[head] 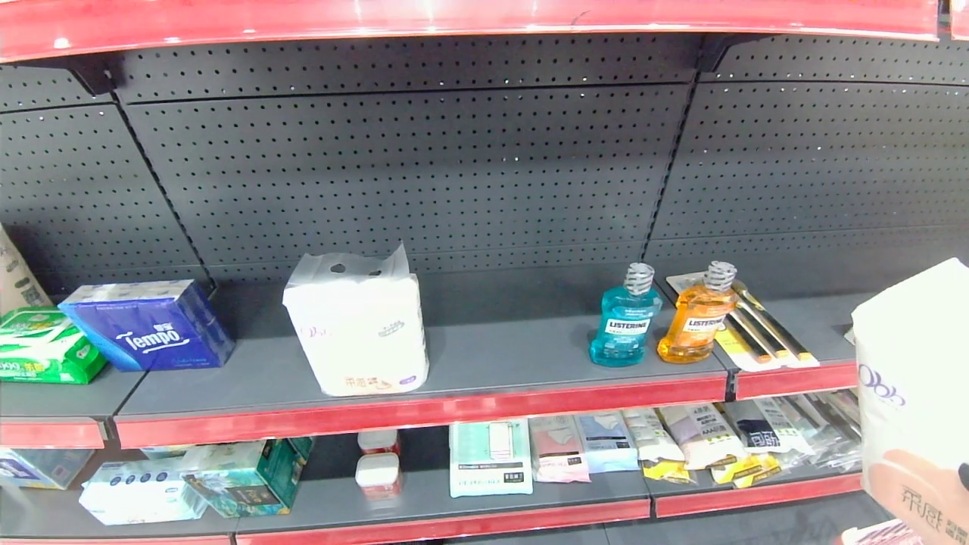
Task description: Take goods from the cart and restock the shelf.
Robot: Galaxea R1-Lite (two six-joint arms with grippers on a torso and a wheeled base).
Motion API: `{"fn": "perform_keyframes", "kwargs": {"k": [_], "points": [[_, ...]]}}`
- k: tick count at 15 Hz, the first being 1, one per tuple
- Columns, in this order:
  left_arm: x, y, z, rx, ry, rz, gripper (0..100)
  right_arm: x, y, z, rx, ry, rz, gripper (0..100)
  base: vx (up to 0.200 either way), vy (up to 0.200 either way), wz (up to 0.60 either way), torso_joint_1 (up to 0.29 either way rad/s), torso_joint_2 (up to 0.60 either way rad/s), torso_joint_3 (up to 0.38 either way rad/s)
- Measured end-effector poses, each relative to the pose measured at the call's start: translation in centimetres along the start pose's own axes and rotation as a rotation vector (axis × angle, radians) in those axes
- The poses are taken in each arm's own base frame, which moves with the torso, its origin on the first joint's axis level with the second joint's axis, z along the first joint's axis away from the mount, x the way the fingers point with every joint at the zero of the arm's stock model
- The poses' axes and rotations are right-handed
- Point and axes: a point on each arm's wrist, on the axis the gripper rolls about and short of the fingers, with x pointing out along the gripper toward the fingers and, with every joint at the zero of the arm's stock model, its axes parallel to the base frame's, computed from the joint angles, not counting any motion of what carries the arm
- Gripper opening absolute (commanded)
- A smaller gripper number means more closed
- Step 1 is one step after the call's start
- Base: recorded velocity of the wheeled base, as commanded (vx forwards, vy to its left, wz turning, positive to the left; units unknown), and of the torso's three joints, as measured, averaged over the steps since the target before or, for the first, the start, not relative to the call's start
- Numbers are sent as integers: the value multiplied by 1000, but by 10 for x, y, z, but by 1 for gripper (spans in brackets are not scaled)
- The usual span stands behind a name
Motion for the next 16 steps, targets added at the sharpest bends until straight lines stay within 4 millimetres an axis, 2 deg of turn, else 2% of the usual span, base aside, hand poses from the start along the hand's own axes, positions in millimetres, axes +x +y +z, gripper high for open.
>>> {"fn": "perform_keyframes", "kwargs": {"k": [2, 11, 16], "points": [[0, 0, 0, 0, 0, -2, 100, 0, 0, 0, 0, 0, 0, 0, 0, 0, 0, 0, 0, 0], [0, 0, 0, 1, 1, -3, 100, 0, 0, -2, 1, 5, 0, 0, 0, 200, 0, 4, 3, 2], [0, 0, 0, 0, 1, -3, 100, 0, 0, -1, 1, 2, -1, 0, 0, 0, 0, 0, 0, 0]]}}
